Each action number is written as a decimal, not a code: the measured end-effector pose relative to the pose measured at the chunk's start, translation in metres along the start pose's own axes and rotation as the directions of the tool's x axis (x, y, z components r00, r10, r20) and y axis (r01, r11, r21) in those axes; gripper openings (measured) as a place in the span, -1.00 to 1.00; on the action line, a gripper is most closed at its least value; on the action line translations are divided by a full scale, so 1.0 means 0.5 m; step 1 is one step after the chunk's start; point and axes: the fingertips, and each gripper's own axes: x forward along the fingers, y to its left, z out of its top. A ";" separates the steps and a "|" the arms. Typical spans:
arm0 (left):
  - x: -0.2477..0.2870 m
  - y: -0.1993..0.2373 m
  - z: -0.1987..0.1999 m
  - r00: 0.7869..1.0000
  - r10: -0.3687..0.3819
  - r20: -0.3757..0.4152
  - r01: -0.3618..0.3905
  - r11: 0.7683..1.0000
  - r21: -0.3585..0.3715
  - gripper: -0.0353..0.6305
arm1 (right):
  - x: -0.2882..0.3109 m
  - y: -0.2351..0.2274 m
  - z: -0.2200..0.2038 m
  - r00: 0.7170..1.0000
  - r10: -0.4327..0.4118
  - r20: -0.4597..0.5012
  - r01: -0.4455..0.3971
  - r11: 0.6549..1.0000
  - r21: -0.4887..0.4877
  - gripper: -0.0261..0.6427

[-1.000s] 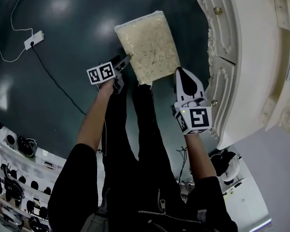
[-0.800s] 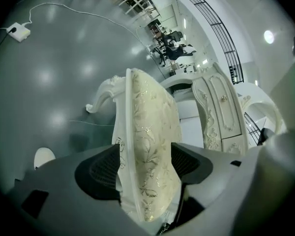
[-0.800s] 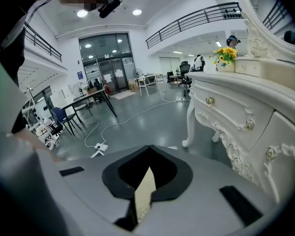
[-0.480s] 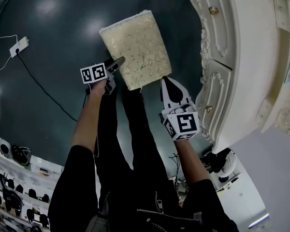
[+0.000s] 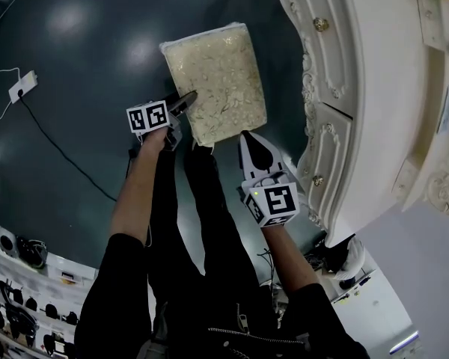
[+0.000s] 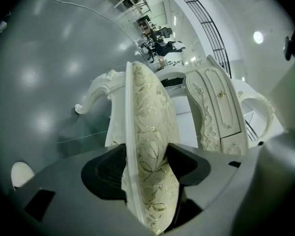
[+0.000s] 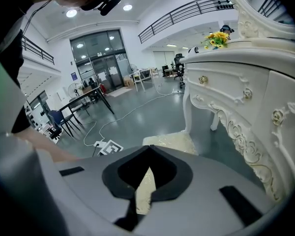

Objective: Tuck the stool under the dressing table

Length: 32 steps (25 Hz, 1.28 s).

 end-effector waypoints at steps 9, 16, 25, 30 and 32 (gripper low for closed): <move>0.131 -0.076 -0.003 0.999 -0.046 -0.022 0.046 0.999 -0.016 -0.06 | -0.008 -0.040 -0.013 1.000 -0.031 0.006 0.031 0.999 0.020 -0.90; 0.234 -0.138 -0.025 0.996 -0.083 -0.036 0.082 0.996 -0.040 -0.07 | -0.027 -0.078 -0.029 0.998 -0.063 0.003 0.063 0.997 0.042 -0.90; 0.353 -0.204 -0.023 0.991 -0.124 -0.059 0.121 0.992 -0.040 -0.09 | -0.061 -0.110 -0.052 0.996 -0.093 -0.006 0.093 0.995 0.021 -0.90; 0.416 -0.240 -0.016 0.988 -0.145 -0.061 0.144 0.989 -0.029 -0.09 | -0.082 -0.125 -0.077 0.993 -0.115 -0.016 0.115 0.991 0.062 -0.90; 0.440 -0.254 -0.013 0.986 -0.155 -0.063 0.154 0.988 -0.023 -0.09 | -0.092 -0.129 -0.092 0.992 -0.122 -0.029 0.123 0.990 0.072 -0.90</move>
